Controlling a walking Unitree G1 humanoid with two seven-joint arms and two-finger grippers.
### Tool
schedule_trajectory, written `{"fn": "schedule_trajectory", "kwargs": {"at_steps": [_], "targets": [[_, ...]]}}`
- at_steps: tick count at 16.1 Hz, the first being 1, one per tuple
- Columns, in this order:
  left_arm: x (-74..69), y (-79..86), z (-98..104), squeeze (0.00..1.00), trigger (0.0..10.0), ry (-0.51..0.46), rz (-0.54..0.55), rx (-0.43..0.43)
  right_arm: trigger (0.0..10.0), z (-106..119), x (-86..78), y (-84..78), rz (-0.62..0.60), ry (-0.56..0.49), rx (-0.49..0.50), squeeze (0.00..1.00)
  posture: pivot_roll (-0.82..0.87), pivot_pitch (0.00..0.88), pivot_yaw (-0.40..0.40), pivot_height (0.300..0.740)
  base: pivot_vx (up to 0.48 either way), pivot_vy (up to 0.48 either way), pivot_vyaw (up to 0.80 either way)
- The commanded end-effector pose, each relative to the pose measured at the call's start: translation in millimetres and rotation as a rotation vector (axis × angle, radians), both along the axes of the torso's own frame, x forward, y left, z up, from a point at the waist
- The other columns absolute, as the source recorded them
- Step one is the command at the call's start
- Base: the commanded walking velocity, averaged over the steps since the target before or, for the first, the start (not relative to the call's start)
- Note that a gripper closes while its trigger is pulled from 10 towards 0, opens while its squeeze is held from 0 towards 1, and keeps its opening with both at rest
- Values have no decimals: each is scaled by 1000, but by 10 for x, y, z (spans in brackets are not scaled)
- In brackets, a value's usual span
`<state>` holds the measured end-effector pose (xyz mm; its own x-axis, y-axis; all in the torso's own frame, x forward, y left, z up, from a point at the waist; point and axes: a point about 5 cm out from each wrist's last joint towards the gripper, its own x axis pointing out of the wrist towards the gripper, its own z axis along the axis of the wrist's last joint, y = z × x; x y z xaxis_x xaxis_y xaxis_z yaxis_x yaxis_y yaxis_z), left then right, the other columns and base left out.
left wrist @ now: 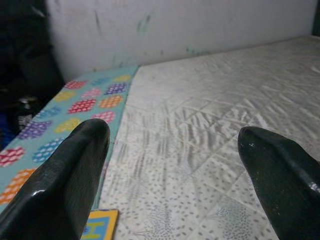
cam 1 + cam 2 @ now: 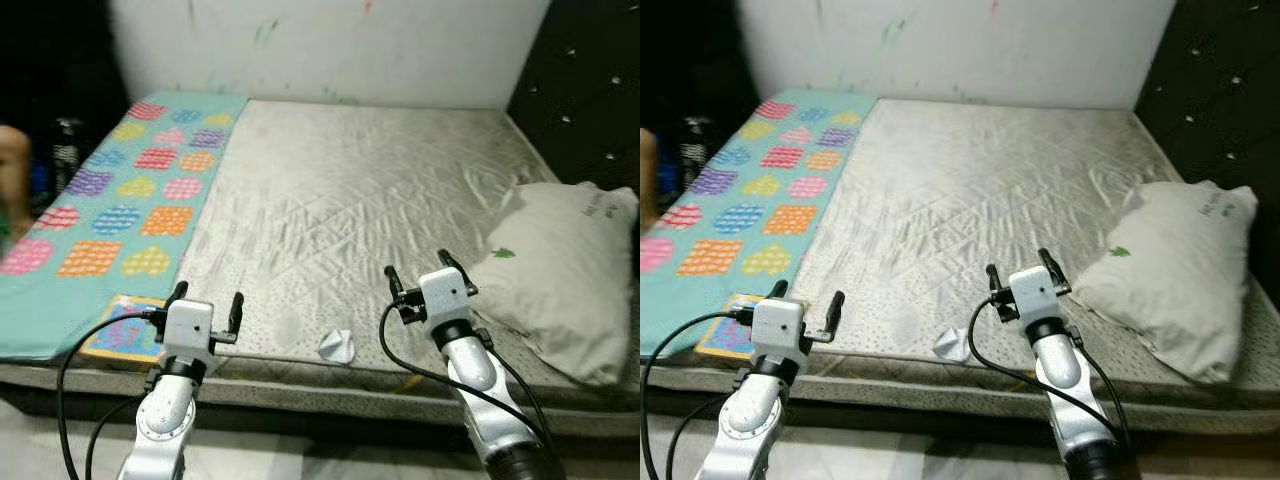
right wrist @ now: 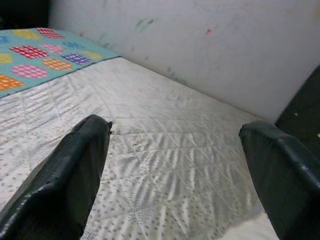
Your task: Clean up the room
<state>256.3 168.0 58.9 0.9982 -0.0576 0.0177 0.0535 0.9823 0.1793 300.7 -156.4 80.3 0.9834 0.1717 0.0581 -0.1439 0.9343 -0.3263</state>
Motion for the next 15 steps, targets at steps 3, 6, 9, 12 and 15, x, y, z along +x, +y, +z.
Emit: {"fn": "schedule_trajectory", "kwargs": {"at_steps": [3, 6, 9, 12, 15], "targets": [[22, 15, 25, 0, 10000, -6, 4, 13, 10000, -7, 10, -5, -1, 3, 2, 0, 98, 19, -37, 740, 0, 0, 0], [15, 12, 23, 0, 10000, -5, 4, 13, 10000, -27, 3, 5, -2, 9, 5, 0, 100, 21, -35, 740, 0, 0, 0], [15, -1, 20, 0, 10000, -4, 1, 12, 10000, -28, 2, 0, -2, 9, 6, 0, 98, 21, -35, 740, 0, 0, 0], [14, -24, 12, 0, 10000, -1, -3, 13, 10000, -21, 9, -22, -5, 8, 3, 0, 92, 23, -36, 740, 0, 0, 0], [12, -22, 7, 0, 10000, 0, 1, 13, 10000, -11, -39, 65, 61, -22, -54, 0, 90, 26, -40, 740, 0, 0, 0]]}}
